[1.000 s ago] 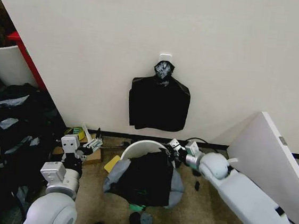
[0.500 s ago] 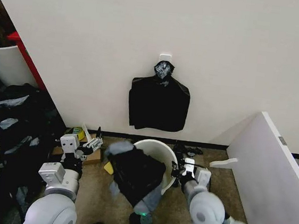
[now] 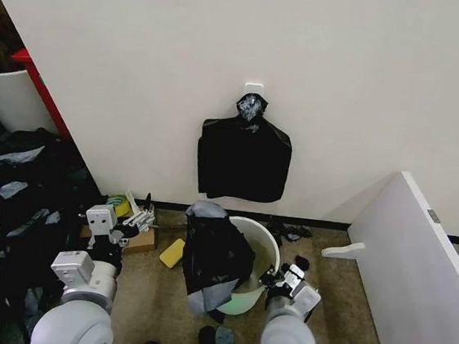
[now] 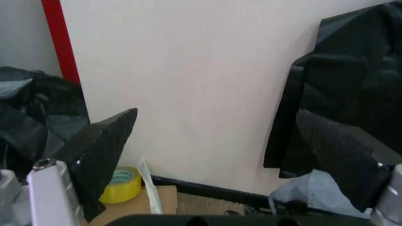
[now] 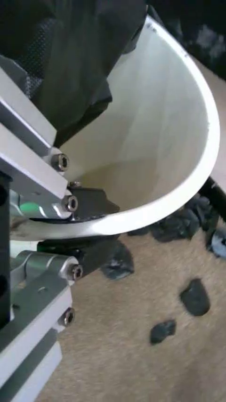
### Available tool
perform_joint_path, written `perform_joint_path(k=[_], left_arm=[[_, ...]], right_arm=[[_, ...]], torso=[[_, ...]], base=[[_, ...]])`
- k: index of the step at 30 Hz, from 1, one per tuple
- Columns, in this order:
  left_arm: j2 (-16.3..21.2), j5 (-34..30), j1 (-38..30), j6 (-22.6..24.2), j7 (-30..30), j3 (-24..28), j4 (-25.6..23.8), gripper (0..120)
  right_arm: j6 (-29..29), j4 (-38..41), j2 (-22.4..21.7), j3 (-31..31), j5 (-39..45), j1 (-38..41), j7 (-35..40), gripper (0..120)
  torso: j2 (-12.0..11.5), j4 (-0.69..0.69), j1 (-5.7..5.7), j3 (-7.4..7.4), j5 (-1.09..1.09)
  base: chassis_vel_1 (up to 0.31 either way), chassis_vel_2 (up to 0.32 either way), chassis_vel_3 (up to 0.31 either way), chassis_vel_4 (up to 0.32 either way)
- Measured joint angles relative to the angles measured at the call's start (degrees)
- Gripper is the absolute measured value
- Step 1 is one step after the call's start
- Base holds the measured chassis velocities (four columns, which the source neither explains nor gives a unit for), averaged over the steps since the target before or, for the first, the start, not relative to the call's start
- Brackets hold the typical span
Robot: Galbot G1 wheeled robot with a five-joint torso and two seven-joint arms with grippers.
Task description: Place the garbage bag over the trash bin.
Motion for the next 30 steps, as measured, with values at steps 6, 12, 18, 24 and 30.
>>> perform_joint_path(k=[6,12,18,24,30], left_arm=[[0.0,0.0,-0.3,0.0,-0.1,0.4,0.3,100],[0.2,0.0,-1.0,0.0,-0.1,0.8,1.4,100],[0.2,0.1,-1.2,0.0,0.0,1.2,2.5,100],[0.1,1.4,-1.2,0.1,0.1,1.7,7.1,100],[0.7,0.9,-0.8,0.8,0.1,1.3,12.1,100]], right_arm=[[0.8,-0.5,0.3,-0.3,-0.5,-1.0,0.1,2],[0.9,4.1,-1.9,-1.4,-4.3,-3.6,-1.0,23],[6.1,6.5,-5.4,-2.0,-17.2,-5.1,-7.9,45],[9.7,7.2,-9.9,-2.2,-22.9,-4.7,-21.7,67],[0.3,9.5,-14.0,-4.5,-24.3,-3.2,-26.0,86]], torso=[[0.0,0.00,0.00,0.00,0.01],[0.0,0.00,0.00,0.01,0.01],[0.0,0.00,0.00,0.01,0.02],[0.0,0.00,0.00,0.01,0.02],[0.0,0.01,0.00,0.01,0.01]], base=[[0.000,0.000,0.000,0.000],[0.000,0.000,0.000,0.000],[0.000,0.000,0.000,0.000],[0.000,0.000,0.000,0.000],[0.000,0.000,0.000,0.000]])
